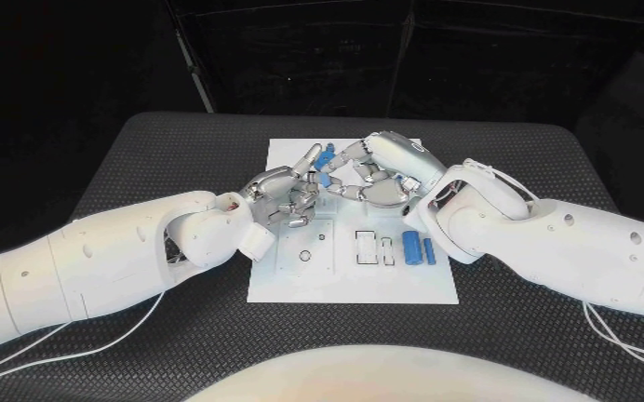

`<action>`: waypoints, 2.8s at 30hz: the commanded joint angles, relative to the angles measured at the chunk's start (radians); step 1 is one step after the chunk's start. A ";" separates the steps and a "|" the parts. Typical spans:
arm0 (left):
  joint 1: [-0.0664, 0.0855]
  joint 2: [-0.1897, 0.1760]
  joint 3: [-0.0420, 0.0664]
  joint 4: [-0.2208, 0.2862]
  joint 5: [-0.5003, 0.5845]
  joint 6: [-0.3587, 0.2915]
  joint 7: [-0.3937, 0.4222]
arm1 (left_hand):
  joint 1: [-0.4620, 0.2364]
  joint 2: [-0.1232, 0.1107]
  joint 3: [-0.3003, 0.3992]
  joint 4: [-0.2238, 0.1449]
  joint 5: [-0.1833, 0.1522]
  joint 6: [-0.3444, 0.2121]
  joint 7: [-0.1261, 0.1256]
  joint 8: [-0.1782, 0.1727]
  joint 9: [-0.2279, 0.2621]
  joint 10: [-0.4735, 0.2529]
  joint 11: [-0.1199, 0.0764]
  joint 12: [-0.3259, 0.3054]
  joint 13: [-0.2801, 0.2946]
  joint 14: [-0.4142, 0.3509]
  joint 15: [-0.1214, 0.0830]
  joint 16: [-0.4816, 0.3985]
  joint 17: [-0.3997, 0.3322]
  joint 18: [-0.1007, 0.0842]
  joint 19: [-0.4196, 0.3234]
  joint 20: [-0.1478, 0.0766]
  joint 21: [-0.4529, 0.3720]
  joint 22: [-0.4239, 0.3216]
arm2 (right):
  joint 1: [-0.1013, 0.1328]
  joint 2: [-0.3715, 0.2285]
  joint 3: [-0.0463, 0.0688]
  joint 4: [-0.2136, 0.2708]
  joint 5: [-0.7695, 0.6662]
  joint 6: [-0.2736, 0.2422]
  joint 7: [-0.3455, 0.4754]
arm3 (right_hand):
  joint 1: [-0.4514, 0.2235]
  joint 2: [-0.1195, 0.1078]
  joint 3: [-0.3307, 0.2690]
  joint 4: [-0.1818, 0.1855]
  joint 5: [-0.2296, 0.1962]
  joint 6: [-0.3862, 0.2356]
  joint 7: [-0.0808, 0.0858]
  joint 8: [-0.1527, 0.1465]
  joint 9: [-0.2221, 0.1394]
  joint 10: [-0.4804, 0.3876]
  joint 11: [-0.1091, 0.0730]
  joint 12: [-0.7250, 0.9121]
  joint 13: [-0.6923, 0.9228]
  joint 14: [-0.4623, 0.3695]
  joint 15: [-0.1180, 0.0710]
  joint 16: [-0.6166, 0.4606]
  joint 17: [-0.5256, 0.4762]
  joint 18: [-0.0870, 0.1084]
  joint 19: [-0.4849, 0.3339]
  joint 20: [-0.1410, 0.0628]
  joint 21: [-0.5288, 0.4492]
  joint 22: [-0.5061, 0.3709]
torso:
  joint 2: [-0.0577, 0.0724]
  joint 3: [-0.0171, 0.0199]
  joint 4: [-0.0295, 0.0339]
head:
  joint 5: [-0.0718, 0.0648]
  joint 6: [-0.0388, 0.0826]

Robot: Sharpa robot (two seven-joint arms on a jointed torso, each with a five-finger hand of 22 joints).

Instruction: Assemble the parts on the task board

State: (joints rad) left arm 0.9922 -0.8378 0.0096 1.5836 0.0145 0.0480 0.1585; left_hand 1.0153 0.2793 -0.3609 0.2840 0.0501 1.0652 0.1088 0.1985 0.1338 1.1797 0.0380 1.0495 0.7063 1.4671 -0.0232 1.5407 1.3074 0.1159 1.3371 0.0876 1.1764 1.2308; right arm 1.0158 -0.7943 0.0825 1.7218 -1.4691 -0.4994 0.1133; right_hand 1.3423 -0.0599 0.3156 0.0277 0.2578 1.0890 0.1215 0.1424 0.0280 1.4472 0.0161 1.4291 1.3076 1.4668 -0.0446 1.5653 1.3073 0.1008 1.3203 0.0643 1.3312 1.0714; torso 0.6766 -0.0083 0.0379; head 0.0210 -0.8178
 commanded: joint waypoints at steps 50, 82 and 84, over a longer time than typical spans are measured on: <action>0.002 -0.028 0.002 -0.042 -0.029 -0.091 0.002 | 0.026 0.003 0.005 -0.021 -0.003 -0.083 0.032 -0.039 0.001 -0.074 0.021 -0.061 -0.086 0.076 0.011 -0.014 0.192 -0.008 -0.035 0.003 -0.048 -0.039 | -0.002 -0.001 -0.001 -0.011 0.074 -0.024 -0.003 | -0.011 0.009 -0.009 0.002 0.005 0.037 -0.025 0.051 0.050 0.009 0.003 0.006 0.097 0.104 -0.002 0.006 0.263 -0.006 0.007 -0.001 0.002 0.001 | 0.000 -0.0004 0.0006 | 0.003 -0.002; 0.007 -0.154 0.051 -0.007 -0.034 -0.154 0.075 | 0.055 -0.001 0.011 -0.045 -0.003 -0.090 0.037 -0.039 0.006 -0.089 0.026 -0.062 -0.091 0.072 0.016 -0.020 0.182 0.001 -0.059 0.010 -0.084 -0.068 | -0.015 0.161 -0.027 -0.270 0.061 0.066 -0.054 | -0.013 0.009 -0.011 0.003 0.002 0.034 -0.024 0.050 0.050 0.006 0.003 0.003 0.094 0.104 -0.003 0.006 0.263 -0.004 0.003 -0.001 -0.002 -0.007 | -0.001 -0.0010 -0.0008 | 0.010 -0.006; 0.007 -0.153 0.051 -0.007 -0.034 -0.153 0.075 | 0.055 -0.001 0.011 -0.045 -0.003 -0.090 0.037 -0.039 0.006 -0.089 0.026 -0.062 -0.091 0.072 0.016 -0.020 0.182 0.001 -0.059 0.010 -0.084 -0.068 | -0.015 0.171 -0.031 -0.279 0.049 0.073 -0.075 | -0.014 0.009 -0.013 0.004 -0.001 0.033 -0.024 0.050 0.049 0.006 0.003 0.003 0.094 0.104 -0.002 0.006 0.263 -0.004 0.002 -0.001 -0.003 -0.008 | 0.000 -0.0003 -0.0014 | 0.011 -0.006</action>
State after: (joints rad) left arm 0.9972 -0.9917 0.0593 1.5740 -0.0148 -0.1035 0.2102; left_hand 1.0591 0.2804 -0.3498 0.2452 0.0501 0.9826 0.1481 0.1623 0.1384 1.0951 0.0644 0.9914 0.6154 1.4654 -0.0141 1.5249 1.3073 0.1160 1.2852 0.1000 1.0971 1.1648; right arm 0.9992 -0.6269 0.0517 1.4453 -1.3952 -0.4590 0.0790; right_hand 1.3316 -0.0621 0.3077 0.0275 0.2590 1.0920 0.1244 0.1870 0.0282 1.4506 0.0199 1.4326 1.3076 1.4668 -0.0446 1.5653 1.3074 0.1007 1.3203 0.0643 1.3312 1.0637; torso 0.6760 -0.0097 0.0382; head 0.0306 -0.8234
